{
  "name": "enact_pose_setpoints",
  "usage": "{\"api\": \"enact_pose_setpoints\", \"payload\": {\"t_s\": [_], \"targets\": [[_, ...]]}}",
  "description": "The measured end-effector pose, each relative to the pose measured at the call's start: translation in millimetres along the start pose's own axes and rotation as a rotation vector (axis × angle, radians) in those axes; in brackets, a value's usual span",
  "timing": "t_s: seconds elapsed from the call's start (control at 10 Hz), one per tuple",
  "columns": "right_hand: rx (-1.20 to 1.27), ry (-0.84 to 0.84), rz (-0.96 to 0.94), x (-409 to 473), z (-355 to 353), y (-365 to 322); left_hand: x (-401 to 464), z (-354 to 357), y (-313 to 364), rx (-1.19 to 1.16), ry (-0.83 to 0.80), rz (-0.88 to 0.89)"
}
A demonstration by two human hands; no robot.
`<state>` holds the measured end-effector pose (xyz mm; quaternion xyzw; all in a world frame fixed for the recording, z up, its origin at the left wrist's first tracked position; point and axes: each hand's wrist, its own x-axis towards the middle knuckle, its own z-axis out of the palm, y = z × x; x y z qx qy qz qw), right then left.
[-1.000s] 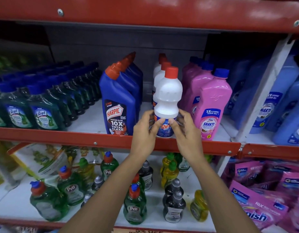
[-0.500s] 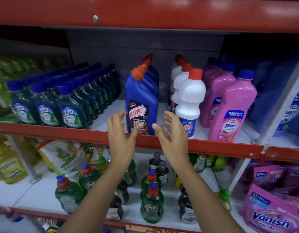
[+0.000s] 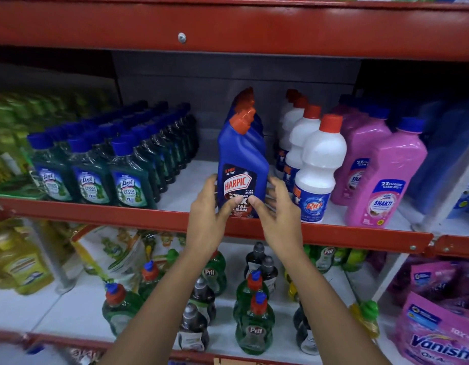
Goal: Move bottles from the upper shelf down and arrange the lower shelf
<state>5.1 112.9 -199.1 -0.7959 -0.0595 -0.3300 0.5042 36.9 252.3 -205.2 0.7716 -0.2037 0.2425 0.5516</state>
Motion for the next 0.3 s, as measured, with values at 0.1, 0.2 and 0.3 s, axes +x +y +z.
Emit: {"api": "enact_pose_setpoints", "payload": {"t_s": [0.1, 0.2, 0.3], "targets": [[-0.027, -0.047, -0.005, -7, -2, -7, -7, 4, 9, 0.038, 0.012, -0.01], [-0.126, -0.027, -0.068, -21, -15, -12, -20, 17, 22, 0.088, 0.096, 0.009], [-0.219, 0.087, -0.151, -38, -41, -25, -36, 31, 55, 0.069, 0.167, 0.009]]}}
